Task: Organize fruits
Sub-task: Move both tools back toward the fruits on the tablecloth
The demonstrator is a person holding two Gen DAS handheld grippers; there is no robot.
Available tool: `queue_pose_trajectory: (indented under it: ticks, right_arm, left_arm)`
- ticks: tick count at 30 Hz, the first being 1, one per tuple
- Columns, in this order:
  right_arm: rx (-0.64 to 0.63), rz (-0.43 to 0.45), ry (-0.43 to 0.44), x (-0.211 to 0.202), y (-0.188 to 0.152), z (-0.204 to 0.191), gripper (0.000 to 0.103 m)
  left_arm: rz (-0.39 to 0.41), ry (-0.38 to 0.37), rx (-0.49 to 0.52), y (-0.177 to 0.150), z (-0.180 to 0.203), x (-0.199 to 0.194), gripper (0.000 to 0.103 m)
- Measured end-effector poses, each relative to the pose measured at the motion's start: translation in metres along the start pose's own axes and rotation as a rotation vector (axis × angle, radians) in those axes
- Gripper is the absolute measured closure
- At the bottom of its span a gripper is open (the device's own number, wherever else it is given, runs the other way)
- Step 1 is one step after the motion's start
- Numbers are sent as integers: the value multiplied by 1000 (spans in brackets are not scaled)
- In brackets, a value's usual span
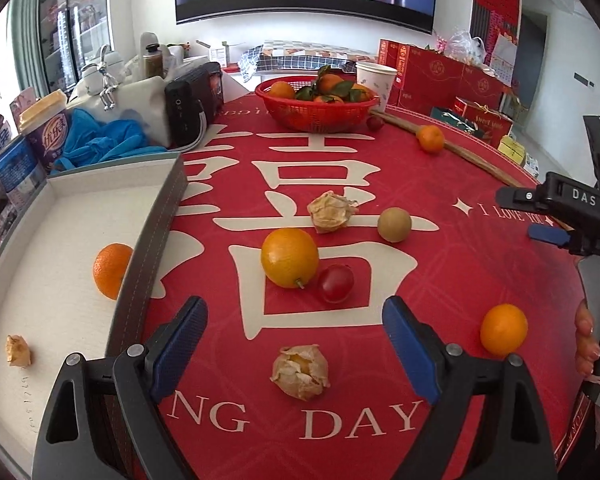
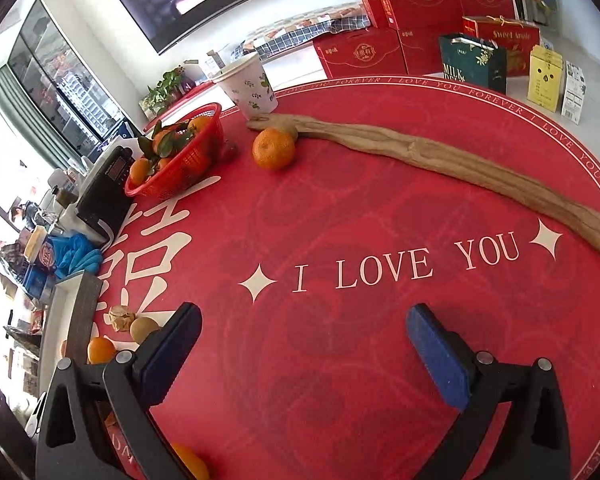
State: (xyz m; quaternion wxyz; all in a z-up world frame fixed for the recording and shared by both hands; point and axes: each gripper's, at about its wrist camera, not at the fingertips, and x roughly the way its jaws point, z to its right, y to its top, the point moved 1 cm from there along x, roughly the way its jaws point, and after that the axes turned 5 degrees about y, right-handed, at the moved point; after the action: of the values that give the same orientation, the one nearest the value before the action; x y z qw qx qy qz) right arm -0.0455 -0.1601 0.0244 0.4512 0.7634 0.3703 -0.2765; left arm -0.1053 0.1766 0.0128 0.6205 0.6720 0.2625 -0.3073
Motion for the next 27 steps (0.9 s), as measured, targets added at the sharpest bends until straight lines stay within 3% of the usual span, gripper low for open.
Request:
queue_pose_trajectory:
  ticks: [5, 13, 17, 22, 24, 27]
  right_arm:
    - [-40, -6, -28, 11, -3, -9, 0]
    - [-129, -28, -68, 16, -8, -16, 0]
    - [-125, -38, -31, 9, -13, -13, 0]
    - [-129, -79, 136, -4, -25, -11, 0]
    - [-156, -85, 120, -7, -30, -12, 0]
    - [-170, -78, 97, -12, -33, -9, 0]
  left_arm:
    - [8, 19, -2, 8, 4, 4, 12]
    - [-43, -2, 28, 6, 22, 13, 12]
    - [-43, 4, 10, -4, 21, 5, 12]
    - [-20, -42, -24, -14, 25, -21, 12]
    - [-20, -55, 5, -17, 37, -27, 12]
    - [-19, -12, 95, -23, 64, -26, 12]
